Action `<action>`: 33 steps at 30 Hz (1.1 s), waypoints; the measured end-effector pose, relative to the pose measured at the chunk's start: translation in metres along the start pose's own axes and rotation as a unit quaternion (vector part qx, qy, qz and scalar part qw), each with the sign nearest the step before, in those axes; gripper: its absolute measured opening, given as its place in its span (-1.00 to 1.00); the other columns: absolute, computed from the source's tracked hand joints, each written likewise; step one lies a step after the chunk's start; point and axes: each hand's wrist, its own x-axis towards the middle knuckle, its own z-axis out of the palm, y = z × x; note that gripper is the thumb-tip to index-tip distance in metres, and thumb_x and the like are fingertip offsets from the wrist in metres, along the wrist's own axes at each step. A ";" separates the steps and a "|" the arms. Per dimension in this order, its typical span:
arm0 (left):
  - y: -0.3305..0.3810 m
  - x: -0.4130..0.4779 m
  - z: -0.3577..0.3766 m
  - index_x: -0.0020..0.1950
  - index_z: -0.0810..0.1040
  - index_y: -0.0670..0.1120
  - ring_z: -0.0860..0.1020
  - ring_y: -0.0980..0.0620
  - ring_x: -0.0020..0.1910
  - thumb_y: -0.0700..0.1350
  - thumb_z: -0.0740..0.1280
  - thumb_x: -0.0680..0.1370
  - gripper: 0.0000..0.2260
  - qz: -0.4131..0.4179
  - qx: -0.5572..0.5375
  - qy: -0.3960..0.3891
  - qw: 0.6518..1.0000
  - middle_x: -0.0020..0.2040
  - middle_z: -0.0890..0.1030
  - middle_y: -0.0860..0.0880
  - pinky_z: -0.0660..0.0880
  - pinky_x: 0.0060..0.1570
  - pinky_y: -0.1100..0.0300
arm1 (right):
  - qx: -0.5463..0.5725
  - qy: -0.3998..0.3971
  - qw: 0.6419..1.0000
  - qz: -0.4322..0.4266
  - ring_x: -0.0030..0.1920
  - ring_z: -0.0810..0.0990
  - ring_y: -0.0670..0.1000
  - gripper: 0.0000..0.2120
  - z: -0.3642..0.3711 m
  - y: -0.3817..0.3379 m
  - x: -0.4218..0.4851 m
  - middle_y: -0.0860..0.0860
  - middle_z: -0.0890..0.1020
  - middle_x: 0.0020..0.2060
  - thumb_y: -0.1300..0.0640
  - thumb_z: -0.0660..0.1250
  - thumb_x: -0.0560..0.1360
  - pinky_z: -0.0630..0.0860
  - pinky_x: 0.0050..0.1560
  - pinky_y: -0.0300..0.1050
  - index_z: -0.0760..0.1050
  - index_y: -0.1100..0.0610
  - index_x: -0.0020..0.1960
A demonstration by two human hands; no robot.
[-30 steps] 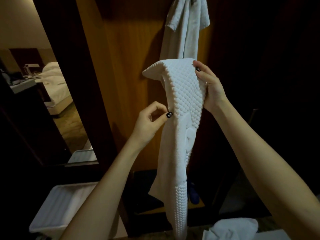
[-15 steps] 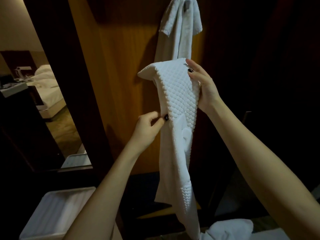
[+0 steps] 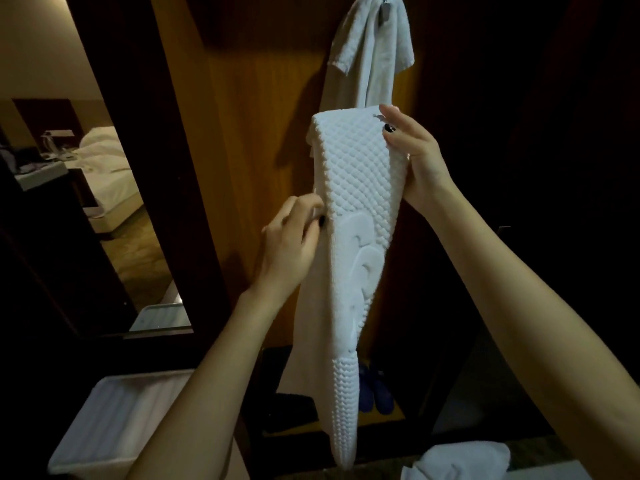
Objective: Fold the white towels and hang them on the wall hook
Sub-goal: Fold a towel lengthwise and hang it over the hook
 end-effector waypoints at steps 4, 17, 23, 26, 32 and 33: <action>-0.005 -0.012 0.005 -0.04 0.61 -0.27 0.49 0.03 -0.15 -0.32 0.26 0.50 -0.85 -0.054 -0.070 -0.002 0.996 -0.10 0.52 -0.14 0.37 -0.23 0.40 | -0.027 0.036 0.998 -0.035 0.01 0.68 -0.04 -0.74 0.006 0.008 -0.002 -0.04 0.67 0.05 0.29 0.32 0.48 0.58 -0.09 -0.20 0.64 0.03 0.07; -0.023 -0.007 0.007 -0.19 0.43 -0.13 0.43 0.12 -0.17 -0.11 0.38 0.47 -0.83 -0.209 -0.360 -0.068 0.906 -0.22 0.47 0.02 0.38 -0.12 0.26 | -0.130 0.066 0.988 -0.043 -0.05 0.65 -0.03 -0.76 0.022 0.002 0.003 -0.02 0.70 -0.13 0.37 0.32 0.46 0.59 0.00 -0.17 0.69 0.11 -0.07; -0.019 0.008 0.006 -0.14 0.45 -0.03 0.53 0.05 -0.09 -0.06 0.39 0.48 -0.87 -0.225 -0.438 -0.119 0.862 -0.10 0.55 -0.04 0.53 -0.12 0.19 | -0.133 0.033 0.988 0.065 -0.06 0.69 -0.08 -0.70 0.003 0.008 0.008 -0.04 0.67 -0.04 0.25 0.30 0.55 0.58 -0.16 -0.25 0.55 0.06 0.25; -0.014 0.012 0.009 -0.14 0.44 -0.04 0.48 0.02 -0.12 -0.12 0.37 0.50 -0.89 -0.213 -0.407 -0.100 0.883 -0.12 0.51 -0.07 0.49 -0.14 0.16 | -0.085 -0.008 0.989 0.123 -0.03 0.66 -0.10 -0.57 -0.009 0.017 -0.001 -0.17 0.56 0.03 0.06 0.26 0.61 0.62 -0.09 -0.12 0.30 -0.14 0.45; -0.007 0.009 0.016 -0.15 0.35 -0.11 0.42 -0.05 -0.13 -0.21 0.36 0.50 -0.82 -0.219 -0.419 -0.080 0.878 -0.15 0.44 -0.12 0.43 -0.13 0.01 | -0.141 0.066 0.983 0.096 -0.20 0.58 -0.10 -0.49 -0.022 0.055 -0.058 0.00 0.62 0.01 -0.10 0.20 0.60 0.54 -0.21 -0.22 0.17 -0.13 0.52; -0.006 0.008 0.017 -0.15 0.35 -0.10 0.42 -0.04 -0.14 -0.21 0.35 0.50 -0.82 -0.219 -0.420 -0.077 0.877 -0.15 0.44 -0.11 0.42 -0.14 0.04 | -0.170 0.051 0.981 0.085 0.07 0.59 -0.10 -0.44 -0.023 0.057 -0.063 -0.03 0.55 0.24 -0.12 0.24 0.56 0.57 0.03 -0.15 0.17 -0.15 0.51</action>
